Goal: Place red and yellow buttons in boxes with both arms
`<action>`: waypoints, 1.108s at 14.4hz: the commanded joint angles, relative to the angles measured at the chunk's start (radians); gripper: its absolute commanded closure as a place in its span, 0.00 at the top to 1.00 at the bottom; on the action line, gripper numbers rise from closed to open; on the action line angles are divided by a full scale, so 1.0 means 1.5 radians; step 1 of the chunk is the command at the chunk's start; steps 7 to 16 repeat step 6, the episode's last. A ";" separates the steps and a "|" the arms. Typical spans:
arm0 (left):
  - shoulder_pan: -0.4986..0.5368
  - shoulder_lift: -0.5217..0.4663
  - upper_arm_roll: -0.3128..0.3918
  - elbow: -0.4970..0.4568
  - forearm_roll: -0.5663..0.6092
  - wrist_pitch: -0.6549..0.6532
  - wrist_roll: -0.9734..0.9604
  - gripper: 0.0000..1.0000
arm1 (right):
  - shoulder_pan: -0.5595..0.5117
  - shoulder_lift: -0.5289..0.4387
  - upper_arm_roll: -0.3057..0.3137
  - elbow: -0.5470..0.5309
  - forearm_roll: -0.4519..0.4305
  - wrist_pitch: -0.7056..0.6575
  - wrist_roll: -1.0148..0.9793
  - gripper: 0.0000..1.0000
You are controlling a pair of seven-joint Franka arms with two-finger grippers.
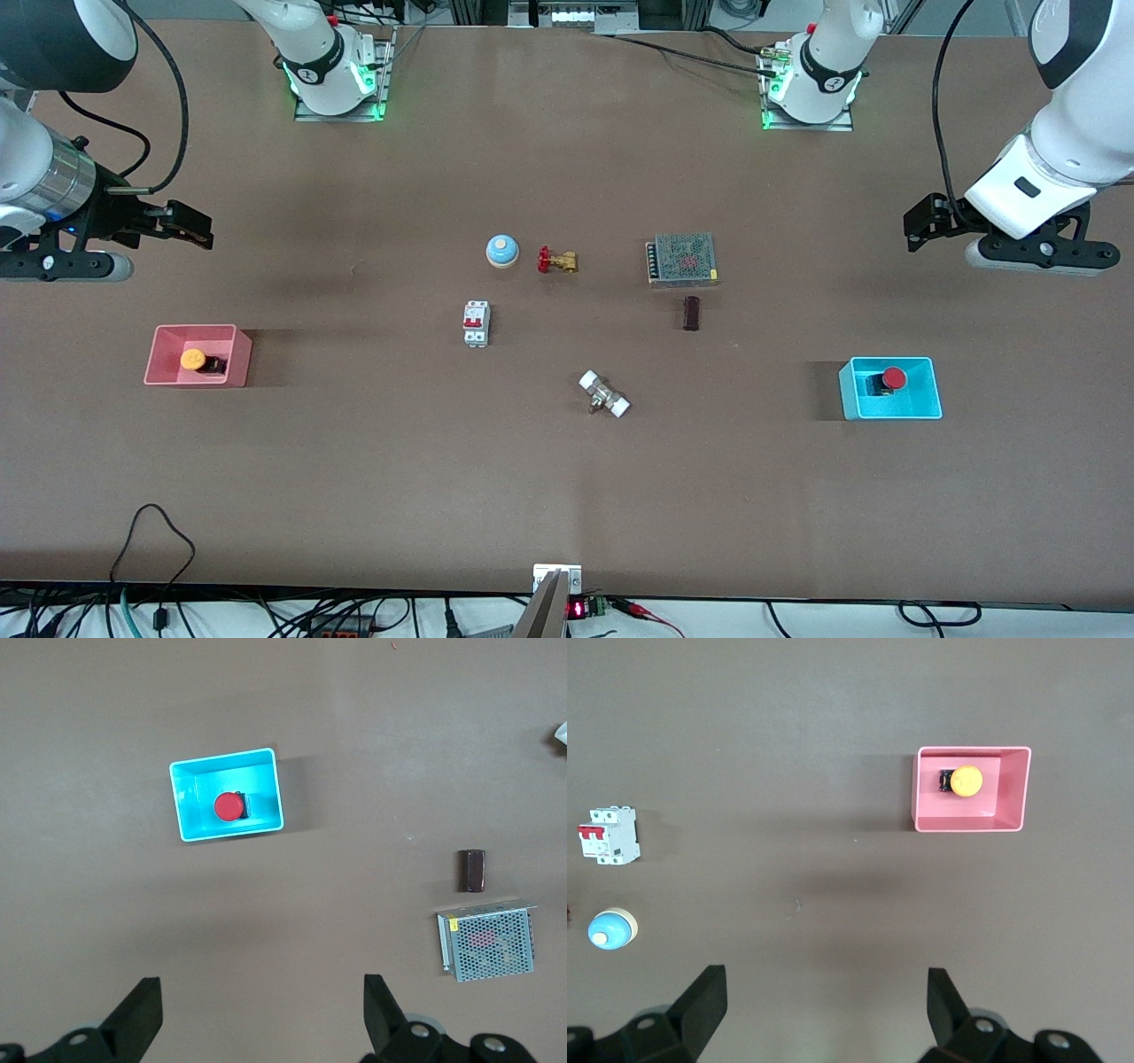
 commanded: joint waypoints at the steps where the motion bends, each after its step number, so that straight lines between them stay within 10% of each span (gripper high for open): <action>1: 0.004 -0.015 -0.005 -0.013 0.008 0.005 0.002 1.00 | -0.003 0.009 0.000 0.020 0.014 -0.017 0.005 1.00; 16: 0.004 -0.015 -0.005 -0.013 0.008 0.005 0.002 1.00 | -0.003 0.009 0.000 0.020 0.014 -0.018 0.002 1.00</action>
